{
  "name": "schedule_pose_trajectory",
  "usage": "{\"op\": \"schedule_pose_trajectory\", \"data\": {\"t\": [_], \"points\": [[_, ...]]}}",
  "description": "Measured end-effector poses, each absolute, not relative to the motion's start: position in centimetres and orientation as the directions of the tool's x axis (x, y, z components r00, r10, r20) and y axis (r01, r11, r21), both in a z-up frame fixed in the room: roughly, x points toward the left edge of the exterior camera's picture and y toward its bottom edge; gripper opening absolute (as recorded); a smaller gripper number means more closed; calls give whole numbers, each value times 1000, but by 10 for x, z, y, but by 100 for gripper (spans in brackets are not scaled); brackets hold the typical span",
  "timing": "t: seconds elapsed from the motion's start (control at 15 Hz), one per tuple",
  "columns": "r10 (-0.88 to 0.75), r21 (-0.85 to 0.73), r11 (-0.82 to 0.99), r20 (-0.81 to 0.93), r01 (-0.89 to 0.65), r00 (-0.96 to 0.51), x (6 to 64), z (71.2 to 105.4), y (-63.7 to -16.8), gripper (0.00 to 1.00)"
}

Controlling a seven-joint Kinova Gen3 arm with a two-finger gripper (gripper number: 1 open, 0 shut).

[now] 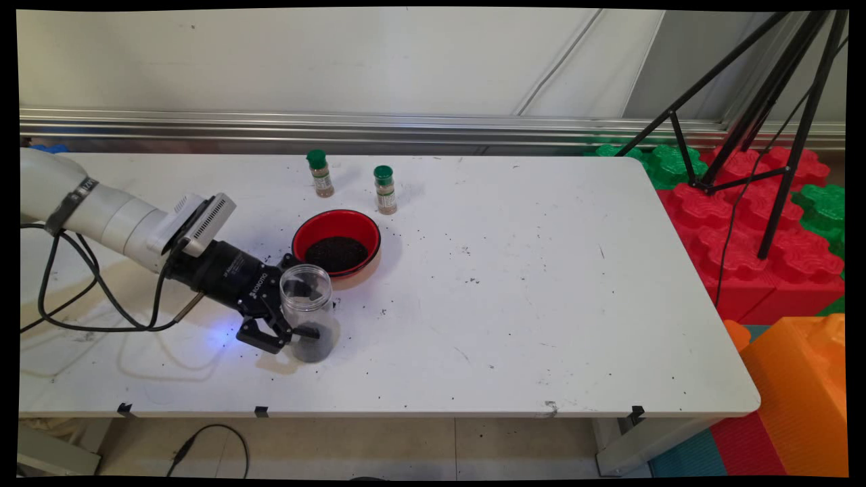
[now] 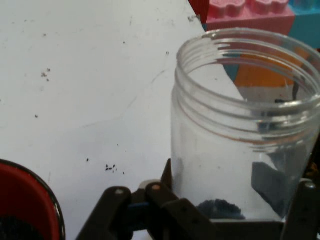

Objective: Pour the black seasoning powder in the red bowl

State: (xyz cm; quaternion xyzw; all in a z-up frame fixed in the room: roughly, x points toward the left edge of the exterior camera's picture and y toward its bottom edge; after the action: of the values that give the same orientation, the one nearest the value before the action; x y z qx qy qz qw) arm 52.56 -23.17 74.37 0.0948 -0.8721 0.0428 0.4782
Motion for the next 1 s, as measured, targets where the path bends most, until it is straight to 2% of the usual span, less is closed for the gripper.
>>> {"op": "schedule_pose_trajectory", "data": {"t": [0.53, 1.0], "points": [[-107, 6, 982, 844, -189, -526, 525, 747, -235, 0], [-98, 1, 980, 867, -197, -488, 521, 774, -248, 0]]}}
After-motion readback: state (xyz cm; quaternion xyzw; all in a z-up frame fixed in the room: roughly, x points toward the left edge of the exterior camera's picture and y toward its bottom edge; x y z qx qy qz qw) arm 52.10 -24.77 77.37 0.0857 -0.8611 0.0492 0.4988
